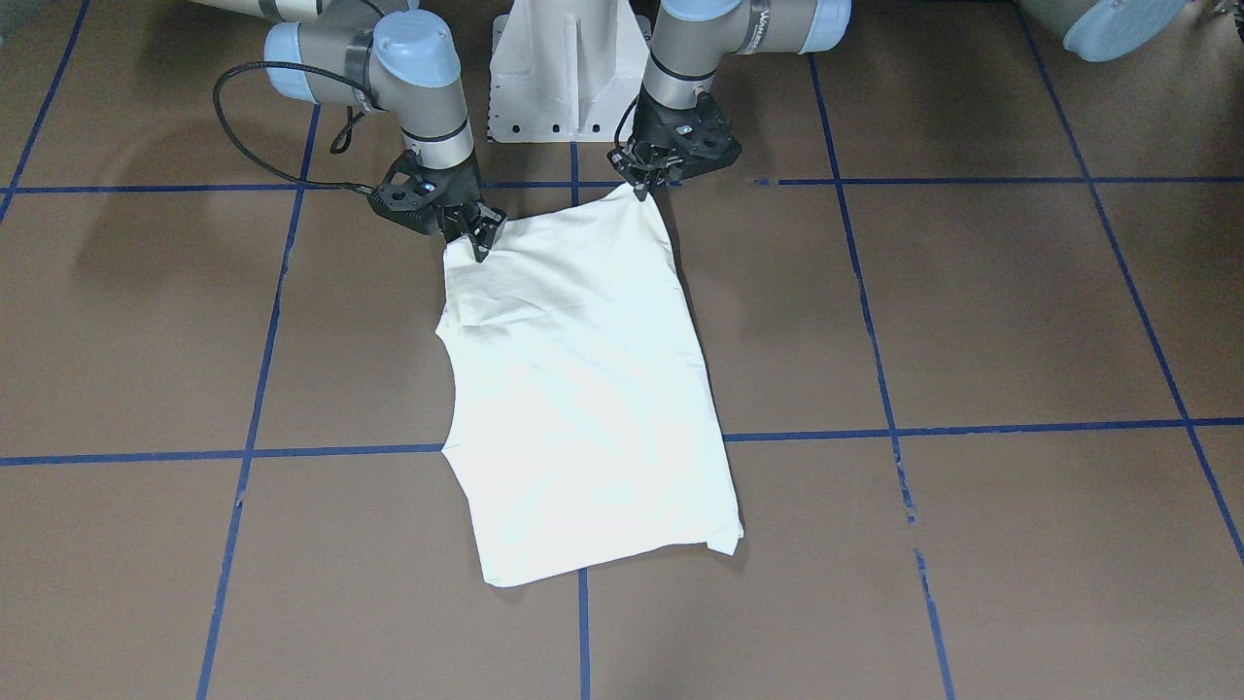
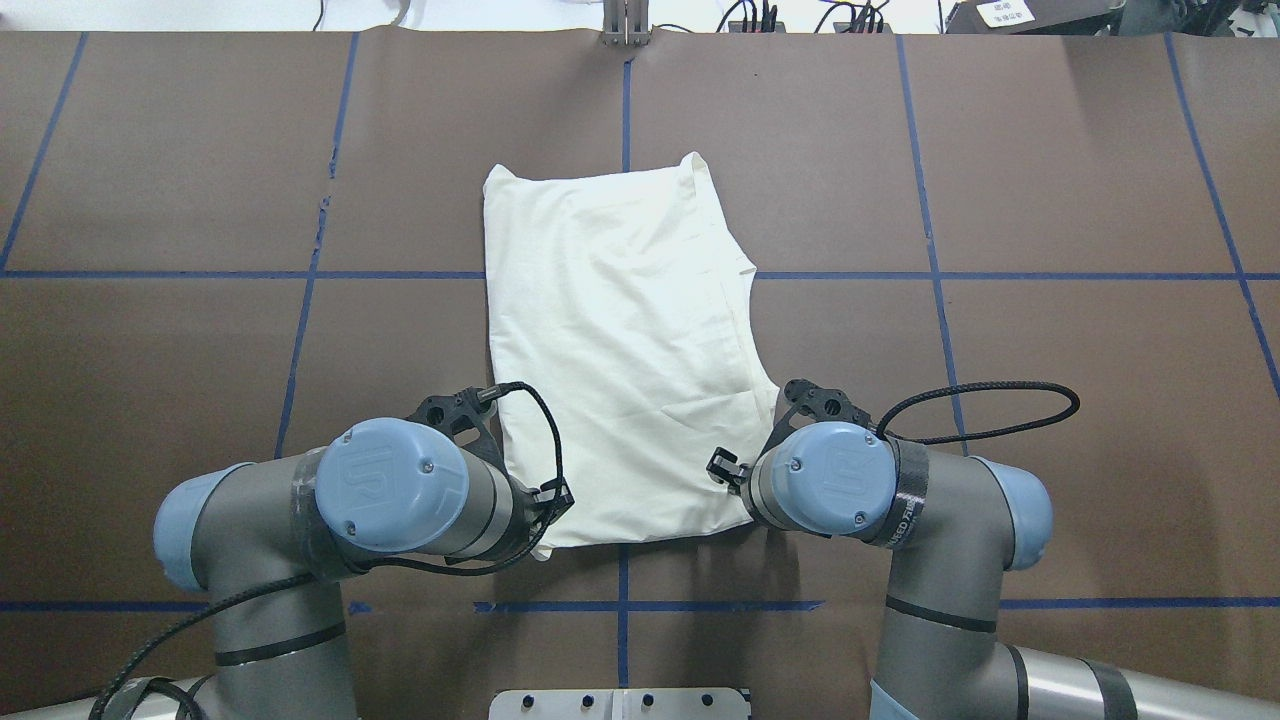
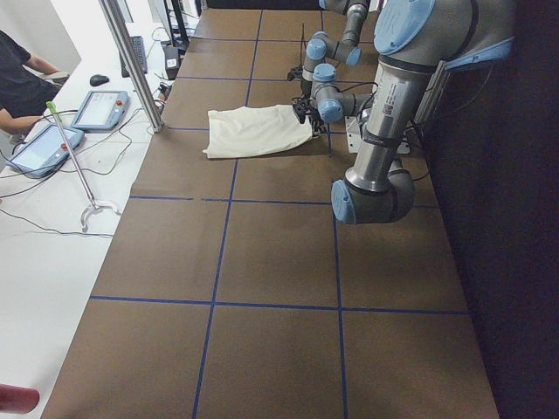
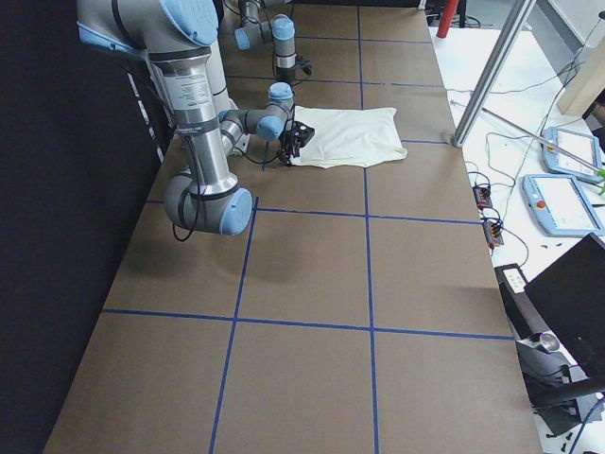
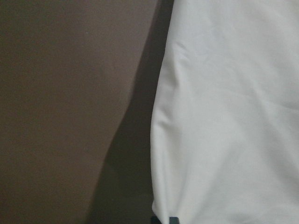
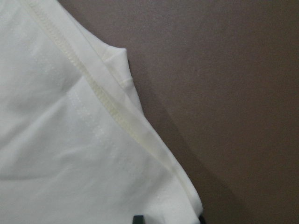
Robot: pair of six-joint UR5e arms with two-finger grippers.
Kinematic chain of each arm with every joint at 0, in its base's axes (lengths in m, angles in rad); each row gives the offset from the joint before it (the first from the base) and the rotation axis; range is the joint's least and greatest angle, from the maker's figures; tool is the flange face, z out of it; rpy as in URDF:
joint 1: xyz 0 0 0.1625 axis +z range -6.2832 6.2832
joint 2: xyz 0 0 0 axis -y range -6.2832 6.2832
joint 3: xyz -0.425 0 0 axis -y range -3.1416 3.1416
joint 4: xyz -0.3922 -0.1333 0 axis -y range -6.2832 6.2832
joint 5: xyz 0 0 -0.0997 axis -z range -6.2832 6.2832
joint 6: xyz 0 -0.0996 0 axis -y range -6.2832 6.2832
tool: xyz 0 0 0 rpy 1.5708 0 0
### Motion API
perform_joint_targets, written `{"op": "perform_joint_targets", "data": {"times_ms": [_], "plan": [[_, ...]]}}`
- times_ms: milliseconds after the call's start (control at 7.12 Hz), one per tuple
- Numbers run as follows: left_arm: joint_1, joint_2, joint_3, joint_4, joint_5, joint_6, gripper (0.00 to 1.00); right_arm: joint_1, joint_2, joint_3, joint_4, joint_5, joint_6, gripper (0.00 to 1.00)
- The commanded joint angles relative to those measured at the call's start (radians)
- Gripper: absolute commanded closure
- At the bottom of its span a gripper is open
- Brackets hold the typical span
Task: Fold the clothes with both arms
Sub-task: 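Close both grippers on the shirt edge nearest the robot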
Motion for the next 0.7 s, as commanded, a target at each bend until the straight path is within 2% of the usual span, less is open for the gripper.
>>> {"op": "perform_joint_targets", "data": {"times_ms": [0, 421, 561], "plan": [[0.002, 0.000, 0.001, -0.001, 0.000, 0.000, 1.00, 0.011, 0.021, 0.000, -0.006, 0.004, 0.000, 0.95], [0.002, 0.000, 0.000, -0.003, 0.000, 0.000, 1.00, 0.028, 0.040, 0.002, -0.009, 0.025, -0.003, 1.00], [0.002, 0.005, -0.008, 0.000, 0.002, 0.005, 1.00, 0.037, 0.029, 0.037, -0.011, 0.028, -0.003, 1.00]]}}
